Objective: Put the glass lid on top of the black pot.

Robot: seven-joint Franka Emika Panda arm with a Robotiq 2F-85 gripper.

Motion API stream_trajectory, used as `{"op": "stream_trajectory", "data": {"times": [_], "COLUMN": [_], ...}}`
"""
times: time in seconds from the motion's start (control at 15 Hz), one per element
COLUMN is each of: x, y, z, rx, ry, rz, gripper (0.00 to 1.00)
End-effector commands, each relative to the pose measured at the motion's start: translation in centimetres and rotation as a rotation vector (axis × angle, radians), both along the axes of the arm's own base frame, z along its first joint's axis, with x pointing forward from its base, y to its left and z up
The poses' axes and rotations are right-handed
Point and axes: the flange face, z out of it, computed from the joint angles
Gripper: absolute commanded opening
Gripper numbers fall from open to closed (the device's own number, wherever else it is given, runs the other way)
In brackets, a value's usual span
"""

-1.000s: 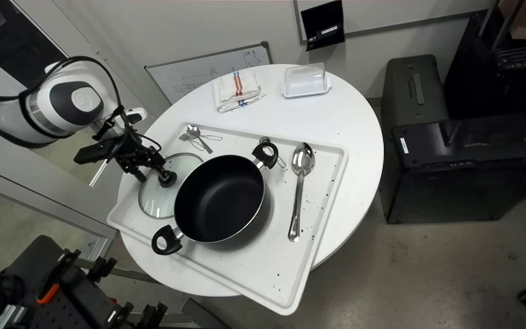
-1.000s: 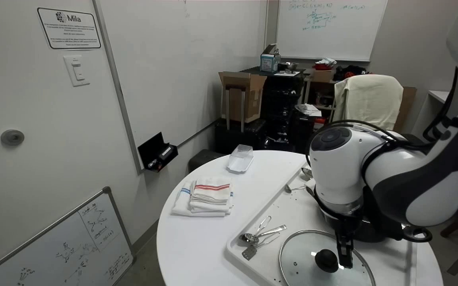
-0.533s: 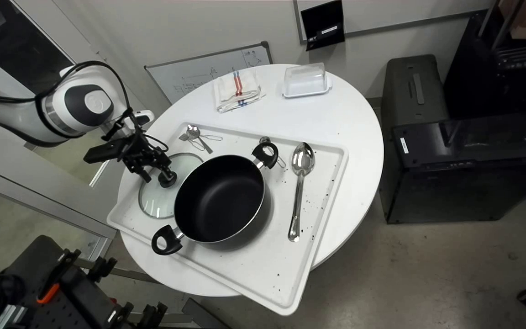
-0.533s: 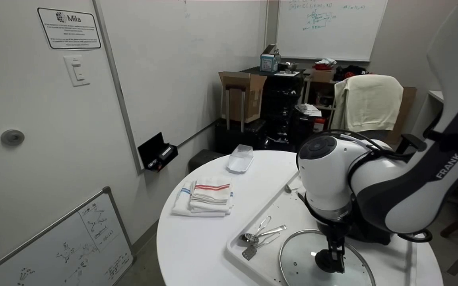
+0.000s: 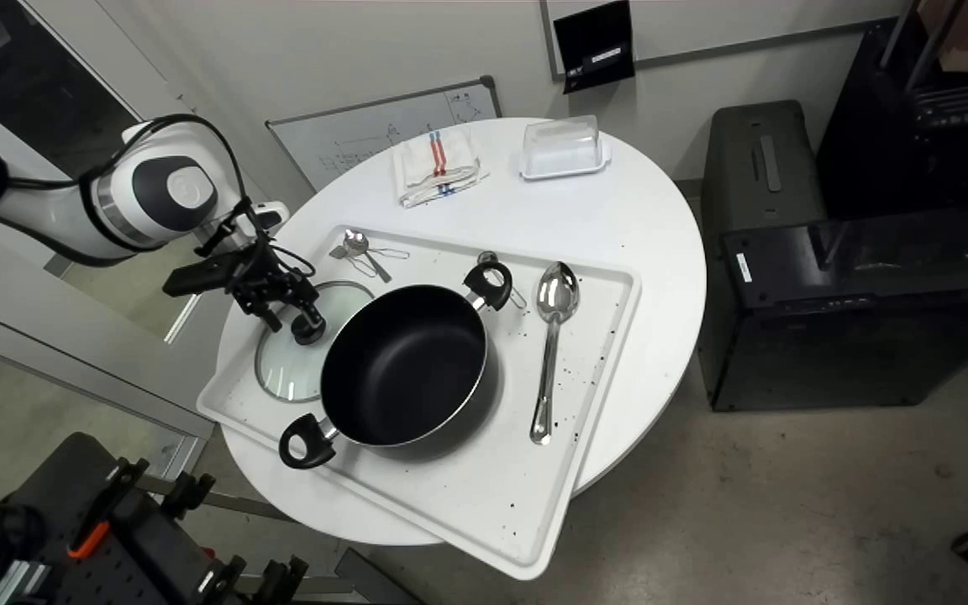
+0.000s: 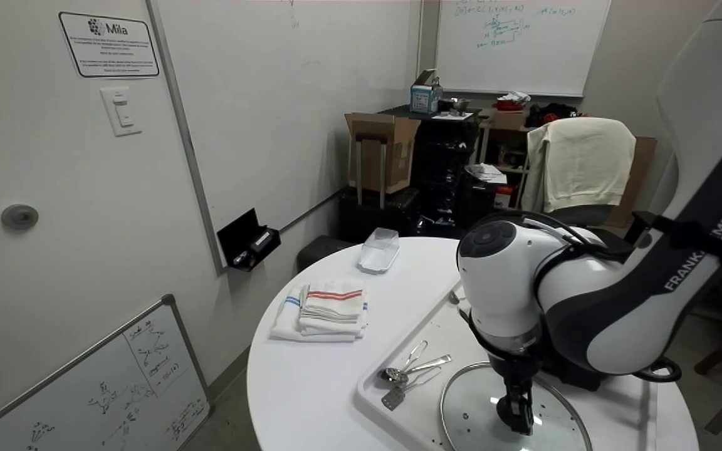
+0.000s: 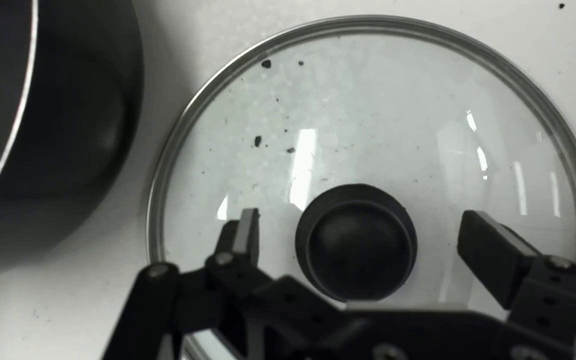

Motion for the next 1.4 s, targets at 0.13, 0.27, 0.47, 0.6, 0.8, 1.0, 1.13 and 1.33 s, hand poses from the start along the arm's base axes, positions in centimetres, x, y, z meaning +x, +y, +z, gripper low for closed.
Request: {"op": "stream_trajectory", "data": {"times": [0.13,0.27,0.47,0.6,0.8,1.0,1.13,1.33], "x": [0.5,0.5,0.7,0.7,0.7,0.7,0.6,0.1], "y": [0.4,0.4,0.4,0.4,0.4,0.3,0.3,0.2], "z": [-0.9,-0.9,-0.9,-0.8,-0.7,-0.5,-0.2,1.0], "rx": [0.014,0.018,0.026,0.029,0.03,0.03,0.03,0.033], "ry": [0.037,0.039,0.039,0.037,0.034,0.032,0.029,0.032], "rz": [0.009,0.01,0.013,0.015,0.018,0.02,0.025,0.044], "gripper": [1.0,1.0,0.69,0.54,0.31,0.24,0.24,0.24]}}
